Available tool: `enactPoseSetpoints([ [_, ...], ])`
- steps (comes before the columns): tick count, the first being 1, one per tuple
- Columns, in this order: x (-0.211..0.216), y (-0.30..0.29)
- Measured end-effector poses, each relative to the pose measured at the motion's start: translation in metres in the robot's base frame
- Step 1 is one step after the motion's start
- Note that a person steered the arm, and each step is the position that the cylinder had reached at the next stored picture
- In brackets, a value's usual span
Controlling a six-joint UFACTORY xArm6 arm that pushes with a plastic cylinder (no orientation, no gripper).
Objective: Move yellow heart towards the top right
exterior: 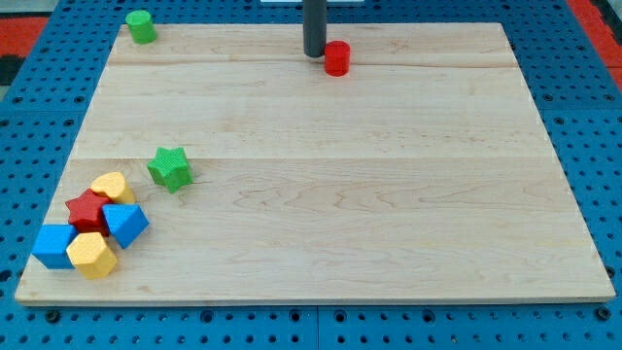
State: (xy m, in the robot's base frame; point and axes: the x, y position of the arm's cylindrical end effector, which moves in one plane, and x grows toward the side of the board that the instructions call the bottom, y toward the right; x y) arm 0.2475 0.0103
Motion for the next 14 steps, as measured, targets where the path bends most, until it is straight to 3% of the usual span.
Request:
enactPoseSetpoints([
  [2,-0.001,-0.001],
  [4,0.007,-0.037],
  [7,0.082,-0.173],
  [9,0.160,-0.274],
  [12,0.220,-0.272],
  [14,0.240,-0.241],
])
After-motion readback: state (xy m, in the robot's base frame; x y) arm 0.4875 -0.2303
